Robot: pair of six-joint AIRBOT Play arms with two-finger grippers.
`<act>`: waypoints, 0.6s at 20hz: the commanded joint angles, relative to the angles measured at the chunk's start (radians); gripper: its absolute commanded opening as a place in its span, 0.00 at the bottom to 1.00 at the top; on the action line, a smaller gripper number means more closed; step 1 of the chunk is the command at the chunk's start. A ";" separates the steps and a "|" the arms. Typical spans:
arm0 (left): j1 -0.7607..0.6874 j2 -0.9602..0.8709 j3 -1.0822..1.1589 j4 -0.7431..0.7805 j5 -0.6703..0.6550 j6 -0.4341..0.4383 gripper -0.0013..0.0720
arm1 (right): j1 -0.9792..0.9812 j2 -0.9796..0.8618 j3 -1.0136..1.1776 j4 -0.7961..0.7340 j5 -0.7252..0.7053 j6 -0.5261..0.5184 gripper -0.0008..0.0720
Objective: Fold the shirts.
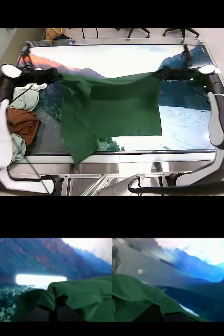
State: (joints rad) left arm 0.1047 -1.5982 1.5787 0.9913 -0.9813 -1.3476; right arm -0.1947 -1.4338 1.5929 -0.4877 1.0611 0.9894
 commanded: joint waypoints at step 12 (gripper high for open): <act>0.201 -0.251 0.229 -0.016 -0.668 -0.023 0.96 | -0.211 -0.038 -0.011 -0.264 0.282 0.065 0.51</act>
State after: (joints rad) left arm 0.2432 -1.8675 1.8839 0.9764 -1.4544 -1.3621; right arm -0.3424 -1.4876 1.5833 -0.6235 1.2026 1.0023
